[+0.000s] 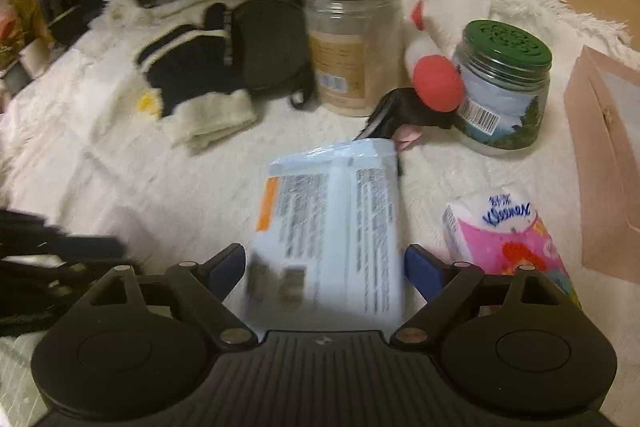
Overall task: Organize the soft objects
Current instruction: 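Lift the wipes packet with the right gripper while the left gripper grasps a clear plastic piece, then carry both items over the pink box and open both grippers to drop them in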
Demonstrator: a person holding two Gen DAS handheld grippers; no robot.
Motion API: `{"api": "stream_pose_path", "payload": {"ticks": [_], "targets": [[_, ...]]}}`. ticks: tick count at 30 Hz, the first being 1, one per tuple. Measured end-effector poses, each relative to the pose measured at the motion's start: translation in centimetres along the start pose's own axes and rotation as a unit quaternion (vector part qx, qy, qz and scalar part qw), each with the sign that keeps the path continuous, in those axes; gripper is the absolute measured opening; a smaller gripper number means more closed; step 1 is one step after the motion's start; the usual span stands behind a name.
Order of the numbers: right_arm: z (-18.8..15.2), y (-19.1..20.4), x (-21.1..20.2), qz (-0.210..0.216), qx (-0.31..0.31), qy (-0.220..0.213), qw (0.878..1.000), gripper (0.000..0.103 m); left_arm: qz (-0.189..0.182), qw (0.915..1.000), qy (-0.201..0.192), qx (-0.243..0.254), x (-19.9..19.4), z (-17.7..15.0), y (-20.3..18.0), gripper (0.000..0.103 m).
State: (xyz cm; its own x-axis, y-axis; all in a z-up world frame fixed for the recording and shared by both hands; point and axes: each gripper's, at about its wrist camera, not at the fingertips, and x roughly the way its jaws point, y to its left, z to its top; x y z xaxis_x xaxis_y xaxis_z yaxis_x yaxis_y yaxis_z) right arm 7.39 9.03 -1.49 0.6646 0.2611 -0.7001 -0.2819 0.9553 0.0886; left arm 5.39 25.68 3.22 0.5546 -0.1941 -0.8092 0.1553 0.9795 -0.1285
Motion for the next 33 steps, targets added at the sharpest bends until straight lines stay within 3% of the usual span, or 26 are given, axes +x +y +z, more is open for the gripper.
{"api": "stream_pose_path", "payload": {"ticks": [4, 5, 7, 12, 17, 22, 26, 30, 33], "targets": [[0.5, 0.6, 0.8, -0.024, -0.002, -0.003, 1.0, 0.091, -0.007, 0.9999, 0.003, -0.015, 0.2, 0.3, 0.3, 0.027], [0.5, 0.9, 0.9, -0.029, -0.009, 0.0, 1.0, 0.09, -0.008, 0.9999, 0.001, -0.011, 0.2, 0.2, 0.2, 0.027], [0.4, 1.3, 0.7, -0.034, -0.025, 0.001, 0.999, 0.078, -0.011, 0.9999, -0.003, 0.002, 0.1, 0.1, 0.2, 0.026], [0.3, 1.3, 0.4, -0.026, -0.03, 0.001, 0.999, 0.076, -0.01, 0.9996, -0.027, 0.007, -0.2, -0.8, 0.7, 0.017], [0.5, 0.0, -1.0, 0.018, -0.01, -0.001, 1.0, 0.075, 0.004, 0.9994, -0.034, 0.009, -0.2, -0.8, 0.3, 0.015], [0.8, -1.5, -6.2, 0.056, -0.007, -0.03, 0.998, 0.074, 0.016, 0.9992, -0.027, 0.022, -1.0, -0.9, -1.5, 0.015], [0.3, -4.0, -11.1, 0.066, 0.005, -0.045, 0.997, 0.074, -0.013, 0.9991, -0.031, 0.025, -2.8, -1.2, -3.8, 0.015], [-0.9, -7.3, -16.0, 0.024, 0.003, -0.066, 0.998, 0.074, -0.06, 0.9963, -0.047, 0.038, -4.8, 0.4, -7.3, 0.015], [-2.1, -9.9, -19.4, -0.023, 0.01, -0.092, 0.995, 0.074, -0.105, 0.9889, -0.088, 0.057, -6.2, 3.8, -10.5, 0.015]]}}
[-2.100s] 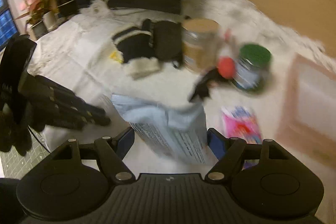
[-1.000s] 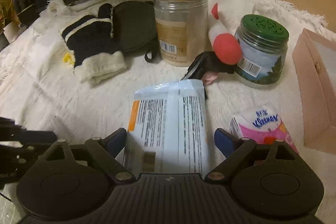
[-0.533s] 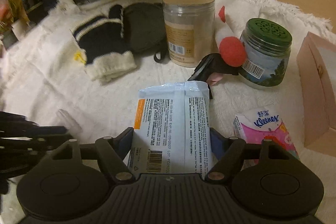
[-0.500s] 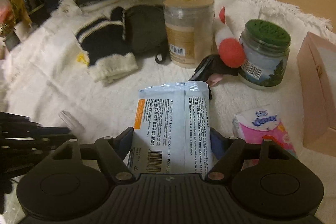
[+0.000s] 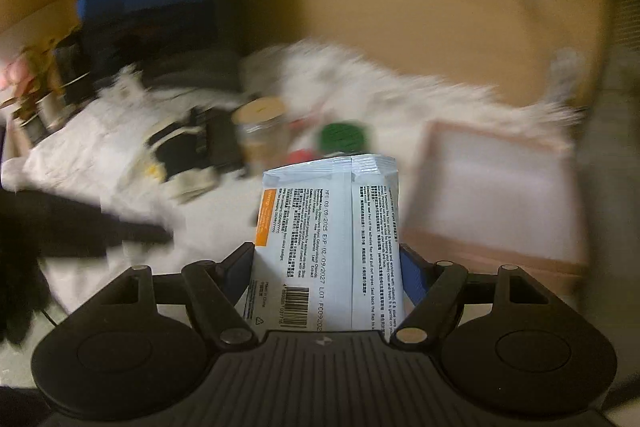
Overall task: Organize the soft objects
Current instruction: 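Carry both items over the pink box and open both grippers to drop them in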
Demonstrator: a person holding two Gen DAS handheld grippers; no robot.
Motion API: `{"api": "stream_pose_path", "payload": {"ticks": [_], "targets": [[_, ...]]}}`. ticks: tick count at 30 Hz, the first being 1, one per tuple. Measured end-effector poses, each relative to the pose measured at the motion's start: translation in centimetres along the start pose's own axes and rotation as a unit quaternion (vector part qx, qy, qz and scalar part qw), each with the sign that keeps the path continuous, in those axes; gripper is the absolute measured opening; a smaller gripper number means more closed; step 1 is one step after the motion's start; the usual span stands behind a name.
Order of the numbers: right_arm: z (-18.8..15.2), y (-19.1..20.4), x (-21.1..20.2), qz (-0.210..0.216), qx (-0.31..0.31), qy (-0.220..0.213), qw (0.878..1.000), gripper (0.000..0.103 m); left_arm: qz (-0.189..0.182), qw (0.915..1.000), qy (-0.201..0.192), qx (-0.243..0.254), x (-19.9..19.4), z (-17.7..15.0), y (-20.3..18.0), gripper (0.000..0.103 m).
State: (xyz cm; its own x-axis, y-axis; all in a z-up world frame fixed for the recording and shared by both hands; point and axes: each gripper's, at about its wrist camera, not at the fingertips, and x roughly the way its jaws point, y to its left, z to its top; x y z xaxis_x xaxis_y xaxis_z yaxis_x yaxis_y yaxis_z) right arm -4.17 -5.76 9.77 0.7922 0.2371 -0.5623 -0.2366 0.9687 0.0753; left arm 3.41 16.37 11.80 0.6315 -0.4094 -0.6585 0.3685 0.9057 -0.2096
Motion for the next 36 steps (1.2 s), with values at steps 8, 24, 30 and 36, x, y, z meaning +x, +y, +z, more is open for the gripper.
{"api": "stream_pose_path", "payload": {"ticks": [8, 24, 30, 36], "targets": [[3.3, -6.0, -0.4, -0.146, 0.05, -0.107, 0.982, 0.078, -0.137, 0.9855, -0.088, 0.047, 5.7, 14.8, -9.1, 0.016], [-3.9, -5.2, 3.9, -0.063, 0.057, -0.016, 0.996, 0.089, -0.017, 0.9992, -0.036, 0.001, 10.9, 10.2, -8.1, 0.017], [-5.1, -2.4, 6.2, 0.017, 0.041, -0.007, 0.999, 0.094, 0.078, 0.9945, -0.009, -0.07, 6.8, 2.7, -1.7, 0.017], [-3.6, 1.2, 9.7, 0.015, -0.028, 0.01, 0.999, 0.094, 0.158, 0.9734, 0.032, -0.163, 5.1, -1.3, 4.6, 0.017]]}}
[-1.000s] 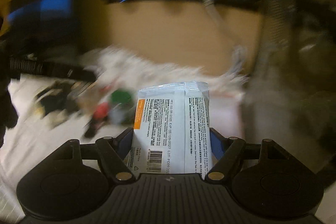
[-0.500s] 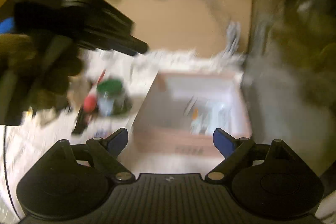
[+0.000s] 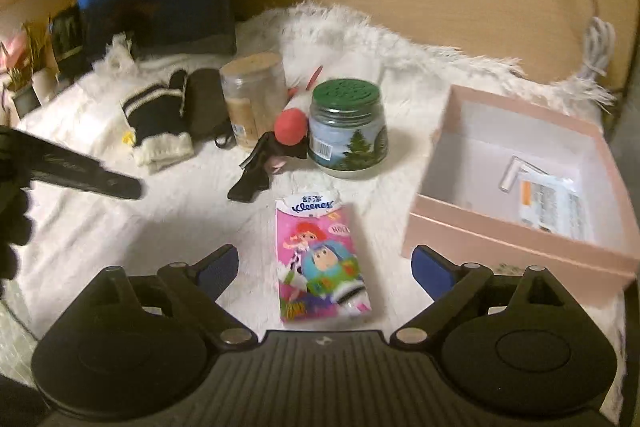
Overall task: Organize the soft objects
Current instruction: 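Carry both items over the pink box and open both grippers to drop them in, then grasp a small black clip with the left gripper while the right gripper grasps the Kleenex pack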
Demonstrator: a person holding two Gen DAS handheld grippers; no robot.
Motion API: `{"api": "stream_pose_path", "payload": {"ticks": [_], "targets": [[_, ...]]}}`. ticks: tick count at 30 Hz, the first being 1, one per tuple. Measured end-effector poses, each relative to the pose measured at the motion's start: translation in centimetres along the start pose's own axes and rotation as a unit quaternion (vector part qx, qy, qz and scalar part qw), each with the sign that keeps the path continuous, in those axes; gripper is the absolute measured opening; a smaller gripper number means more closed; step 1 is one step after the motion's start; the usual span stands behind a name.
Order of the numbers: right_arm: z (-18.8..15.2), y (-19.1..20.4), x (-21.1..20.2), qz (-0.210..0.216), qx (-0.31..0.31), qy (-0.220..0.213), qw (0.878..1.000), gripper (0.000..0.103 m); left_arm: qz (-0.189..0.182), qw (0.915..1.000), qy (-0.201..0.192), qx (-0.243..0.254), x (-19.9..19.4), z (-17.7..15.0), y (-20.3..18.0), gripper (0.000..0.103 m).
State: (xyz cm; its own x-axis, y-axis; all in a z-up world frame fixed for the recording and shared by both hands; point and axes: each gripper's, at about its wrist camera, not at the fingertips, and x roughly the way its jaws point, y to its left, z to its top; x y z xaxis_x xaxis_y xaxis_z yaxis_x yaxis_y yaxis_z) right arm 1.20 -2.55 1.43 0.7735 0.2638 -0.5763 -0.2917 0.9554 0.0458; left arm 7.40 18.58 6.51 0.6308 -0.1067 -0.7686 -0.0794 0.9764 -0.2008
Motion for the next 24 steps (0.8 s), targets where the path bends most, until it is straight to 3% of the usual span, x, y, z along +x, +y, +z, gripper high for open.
{"api": "stream_pose_path", "payload": {"ticks": [4, 9, 10, 12, 15, 18, 24], "targets": [[0.2, 0.4, 2.7, -0.026, 0.007, 0.018, 0.999, 0.094, 0.018, 0.9998, 0.007, 0.002, 0.0, -0.6, 2.3, 0.017], [-0.2, 0.4, 4.6, -0.039, 0.017, 0.045, 0.998, 0.091, -0.026, 0.9993, 0.013, 0.021, 0.5, -0.8, 2.3, 0.017], [-0.3, 0.4, 4.8, -0.037, 0.02, 0.054, 0.998, 0.087, -0.04, 0.9986, 0.008, 0.035, 0.5, -0.6, 1.8, 0.017], [-0.5, 0.5, 4.7, -0.022, 0.024, 0.075, 0.997, 0.058, -0.071, 0.9949, -0.013, 0.07, 0.5, -0.1, 0.7, 0.017], [-1.2, 1.1, 4.0, -0.024, 0.016, 0.081, 0.996, 0.057, -0.106, 0.9863, -0.038, 0.121, 1.7, 1.8, -1.6, 0.017], [-2.1, 1.6, 3.3, -0.037, 0.011, 0.083, 0.996, 0.058, -0.105, 0.9854, -0.044, 0.126, 3.9, 3.8, -3.5, 0.018], [-3.0, 1.7, 1.5, -0.058, 0.035, 0.081, 0.994, 0.072, -0.09, 0.9816, -0.04, 0.163, 8.3, 5.8, -6.5, 0.021]]}}
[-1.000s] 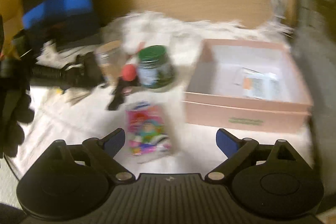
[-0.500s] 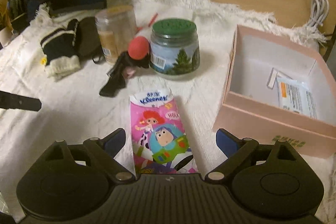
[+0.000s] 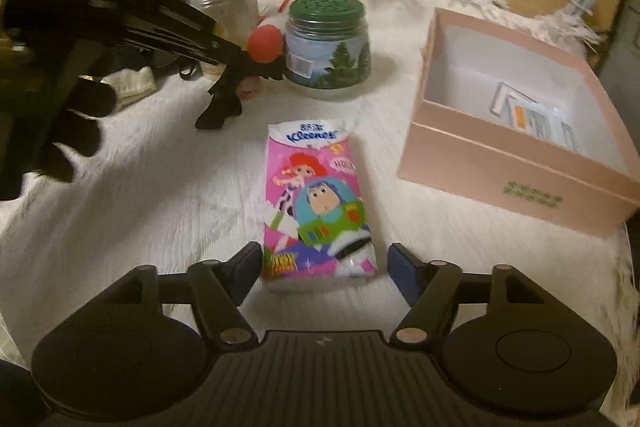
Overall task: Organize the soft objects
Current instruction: 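Grasp a small black clip with the left gripper while the right gripper grasps the Kleenex pack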
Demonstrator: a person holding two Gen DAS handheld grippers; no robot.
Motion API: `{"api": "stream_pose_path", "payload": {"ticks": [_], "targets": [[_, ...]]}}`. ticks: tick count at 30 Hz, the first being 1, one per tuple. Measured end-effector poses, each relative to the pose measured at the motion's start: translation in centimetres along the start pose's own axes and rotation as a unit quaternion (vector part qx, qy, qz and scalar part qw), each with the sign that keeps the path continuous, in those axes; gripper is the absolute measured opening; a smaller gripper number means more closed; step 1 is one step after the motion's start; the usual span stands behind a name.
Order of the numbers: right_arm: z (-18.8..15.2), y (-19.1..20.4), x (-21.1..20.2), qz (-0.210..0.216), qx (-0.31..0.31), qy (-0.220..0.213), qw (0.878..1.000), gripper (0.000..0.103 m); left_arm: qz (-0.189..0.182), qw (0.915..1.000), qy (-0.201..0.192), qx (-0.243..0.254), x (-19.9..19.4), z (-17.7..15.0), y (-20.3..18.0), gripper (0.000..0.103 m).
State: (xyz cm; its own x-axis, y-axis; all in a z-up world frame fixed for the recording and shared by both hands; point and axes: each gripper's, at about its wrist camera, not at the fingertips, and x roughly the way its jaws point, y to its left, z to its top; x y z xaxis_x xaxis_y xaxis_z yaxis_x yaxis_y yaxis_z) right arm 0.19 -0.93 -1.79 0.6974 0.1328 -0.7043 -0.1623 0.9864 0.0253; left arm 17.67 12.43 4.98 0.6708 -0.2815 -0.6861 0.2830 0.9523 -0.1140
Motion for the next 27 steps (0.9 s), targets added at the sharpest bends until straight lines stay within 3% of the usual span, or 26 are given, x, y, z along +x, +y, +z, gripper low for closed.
{"api": "stream_pose_path", "payload": {"ticks": [8, 16, 21, 24, 27], "targets": [[-1.9, -0.9, -0.8, -0.012, 0.026, 0.005, 1.0, 0.082, -0.002, 0.9996, 0.008, 0.026, 1.6, 0.2, 0.0, 0.021], [-2.4, -0.2, 0.0, -0.011, 0.001, -0.004, 1.0, 0.101, -0.019, 0.9978, 0.01, 0.062, 0.8, -0.4, -0.1, 0.022], [-3.0, -0.2, 0.0, -0.009, -0.002, -0.029, 1.0, 0.103, -0.053, 0.9954, 0.026, 0.075, 0.0, -0.7, 0.0, 0.022], [-3.6, -0.1, -0.1, -0.012, -0.001, -0.049, 0.999, 0.103, -0.028, 0.995, 0.043, 0.086, 0.8, -1.1, -0.1, 0.024], [-3.6, -0.1, -0.1, -0.012, 0.0, -0.053, 0.999, 0.103, -0.006, 0.9966, 0.037, 0.074, 1.6, -1.1, -0.2, 0.031]]}}
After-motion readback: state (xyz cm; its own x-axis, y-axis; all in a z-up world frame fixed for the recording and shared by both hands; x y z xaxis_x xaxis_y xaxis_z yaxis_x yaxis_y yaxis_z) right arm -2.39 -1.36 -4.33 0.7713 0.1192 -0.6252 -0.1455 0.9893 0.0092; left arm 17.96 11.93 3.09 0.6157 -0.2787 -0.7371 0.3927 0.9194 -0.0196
